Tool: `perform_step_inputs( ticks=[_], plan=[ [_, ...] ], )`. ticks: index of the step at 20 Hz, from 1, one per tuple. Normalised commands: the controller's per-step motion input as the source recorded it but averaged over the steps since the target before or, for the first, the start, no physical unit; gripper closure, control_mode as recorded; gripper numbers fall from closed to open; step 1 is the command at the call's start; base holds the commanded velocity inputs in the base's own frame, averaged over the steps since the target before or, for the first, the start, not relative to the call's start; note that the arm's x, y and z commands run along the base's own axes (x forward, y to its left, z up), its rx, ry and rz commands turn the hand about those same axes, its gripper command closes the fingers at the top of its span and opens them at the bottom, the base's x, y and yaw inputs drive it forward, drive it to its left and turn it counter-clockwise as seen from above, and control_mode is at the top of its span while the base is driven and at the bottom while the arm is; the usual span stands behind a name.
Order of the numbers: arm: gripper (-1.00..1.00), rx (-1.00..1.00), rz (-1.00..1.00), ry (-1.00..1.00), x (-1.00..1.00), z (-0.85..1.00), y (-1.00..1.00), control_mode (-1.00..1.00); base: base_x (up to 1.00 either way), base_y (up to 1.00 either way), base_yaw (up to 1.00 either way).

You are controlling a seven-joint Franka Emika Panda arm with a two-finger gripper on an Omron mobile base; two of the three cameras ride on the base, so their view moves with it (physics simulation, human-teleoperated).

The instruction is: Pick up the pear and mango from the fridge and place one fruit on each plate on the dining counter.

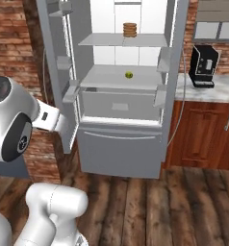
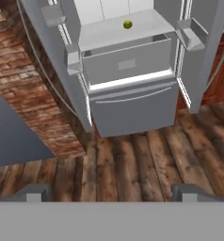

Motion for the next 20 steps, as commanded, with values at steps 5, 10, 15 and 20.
perform_step_inputs(
  ticks=[5, 10, 15, 20],
  plan=[
    [-1.0, 0.0, 0.0, 0.0, 0.0, 0.0, 0.0, 1.0, 0.74, -0.14, 0.01],
    [-1.0, 0.0, 0.0, 0.0, 0.0, 0.0, 0.0, 1.0, 0.61, -0.53, 0.03],
    [-1.0, 0.0, 0.0, 0.0, 0.0, 0.0, 0.0, 1.0, 0.95, -0.21, 0.02],
    [-1.0, 0.0, 0.0, 0.0, 0.0, 0.0, 0.0, 1.0, 0.99, -0.06, 0.0]
  ],
)
